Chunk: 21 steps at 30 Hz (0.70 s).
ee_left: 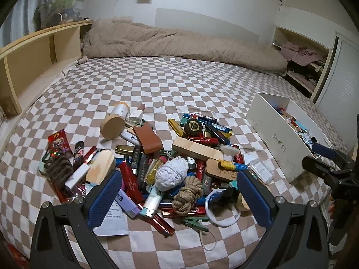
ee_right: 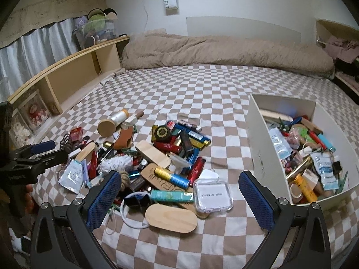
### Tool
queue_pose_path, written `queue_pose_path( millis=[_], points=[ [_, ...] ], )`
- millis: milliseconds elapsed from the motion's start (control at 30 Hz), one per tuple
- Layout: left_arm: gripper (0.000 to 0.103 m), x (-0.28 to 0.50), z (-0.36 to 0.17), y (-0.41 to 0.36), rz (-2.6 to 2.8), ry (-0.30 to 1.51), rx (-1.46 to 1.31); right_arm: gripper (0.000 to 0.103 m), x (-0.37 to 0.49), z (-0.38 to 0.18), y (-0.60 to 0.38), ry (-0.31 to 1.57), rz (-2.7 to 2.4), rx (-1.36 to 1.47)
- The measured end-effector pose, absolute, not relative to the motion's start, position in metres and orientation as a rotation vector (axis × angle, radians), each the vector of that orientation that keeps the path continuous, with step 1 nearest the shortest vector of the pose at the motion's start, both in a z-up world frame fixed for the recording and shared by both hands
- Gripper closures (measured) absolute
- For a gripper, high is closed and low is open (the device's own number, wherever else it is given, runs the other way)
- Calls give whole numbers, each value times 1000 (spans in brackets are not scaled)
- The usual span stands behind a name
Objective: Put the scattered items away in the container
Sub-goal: 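Move both open tools back from the shoebox toward the pile, then close the left tool on a green clothespin while the right approaches the clear NAIL STUDIO box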
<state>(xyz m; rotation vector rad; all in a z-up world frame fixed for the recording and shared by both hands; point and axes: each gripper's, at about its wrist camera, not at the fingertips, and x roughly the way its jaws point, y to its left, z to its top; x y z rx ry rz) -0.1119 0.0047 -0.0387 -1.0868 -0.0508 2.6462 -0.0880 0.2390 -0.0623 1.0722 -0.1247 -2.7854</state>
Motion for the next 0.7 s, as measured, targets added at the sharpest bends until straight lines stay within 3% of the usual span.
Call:
queue_pose_path(
  millis=[700],
  points=[
    [0, -95, -111, 11, 2627, -125, -1143, 0, -78, -131, 240, -198, -2714, 1168]
  ],
)
